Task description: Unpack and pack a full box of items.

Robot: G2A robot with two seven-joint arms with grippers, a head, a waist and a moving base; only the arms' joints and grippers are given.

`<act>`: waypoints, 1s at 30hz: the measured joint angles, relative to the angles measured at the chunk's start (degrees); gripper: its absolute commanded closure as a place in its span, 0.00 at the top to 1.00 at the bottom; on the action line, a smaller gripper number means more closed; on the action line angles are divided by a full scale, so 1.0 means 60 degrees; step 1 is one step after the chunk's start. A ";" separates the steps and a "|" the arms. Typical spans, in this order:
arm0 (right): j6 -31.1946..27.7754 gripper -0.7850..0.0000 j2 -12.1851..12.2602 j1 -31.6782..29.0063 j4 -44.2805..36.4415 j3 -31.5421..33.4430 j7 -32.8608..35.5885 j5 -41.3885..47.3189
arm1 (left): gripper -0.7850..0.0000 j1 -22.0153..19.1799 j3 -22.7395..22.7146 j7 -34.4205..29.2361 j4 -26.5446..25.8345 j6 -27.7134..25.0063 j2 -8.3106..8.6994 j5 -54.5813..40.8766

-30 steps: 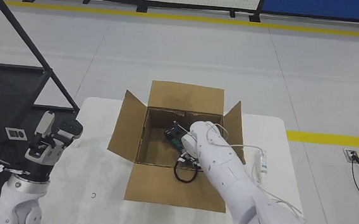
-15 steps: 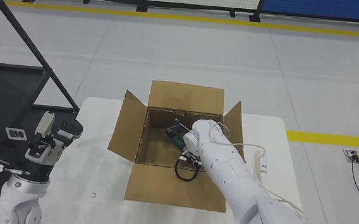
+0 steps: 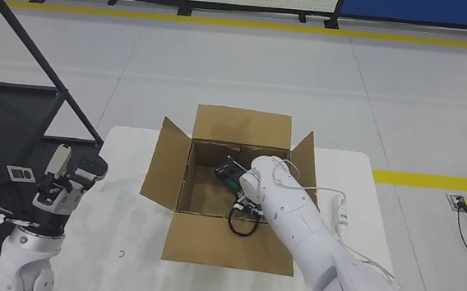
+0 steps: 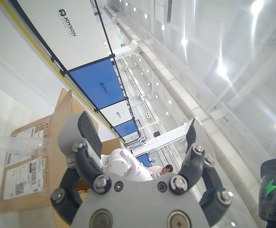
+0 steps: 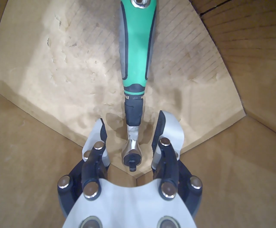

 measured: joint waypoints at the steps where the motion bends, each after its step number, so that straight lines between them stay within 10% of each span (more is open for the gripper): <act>1: 0.0000 0.47 0.0000 0.0000 0.0000 0.0000 0.0000 0.0000 | 1.00 0.0000 0.0000 0.0000 0.0000 0.0000 0.0000 0.0000; 6: 0.0000 0.13 0.0000 0.0000 0.0000 0.0000 0.0000 0.0000 | 1.00 0.0000 0.0000 0.0000 0.0000 0.0000 0.0000 0.0000; 14: 0.0000 0.00 0.0000 0.0000 0.0000 0.0000 0.0000 0.0000 | 1.00 0.0000 0.0000 0.0000 0.0000 0.0000 0.0000 0.0000; 16: 0.0000 0.23 0.0000 0.0000 0.0000 0.0000 0.0000 0.0000 | 1.00 0.0000 0.0000 0.0000 0.0000 0.0000 0.0000 0.0000; 18: -0.0104 0.89 -0.0018 -0.0082 -0.0065 -0.0038 0.0080 -0.0051 | 1.00 0.0000 0.0000 0.0000 0.0000 0.0000 0.0000 0.0000; 19: -0.0254 1.00 -0.0029 -0.0154 -0.0090 -0.0042 0.0145 -0.0057 | 1.00 0.0000 0.0000 0.0000 0.0000 0.0000 0.0000 0.0000; 30: -0.0075 1.00 -0.0038 -0.0121 -0.0039 0.0050 0.0151 0.0079 | 1.00 0.0000 0.0000 0.0000 0.0000 0.0000 0.0000 0.0000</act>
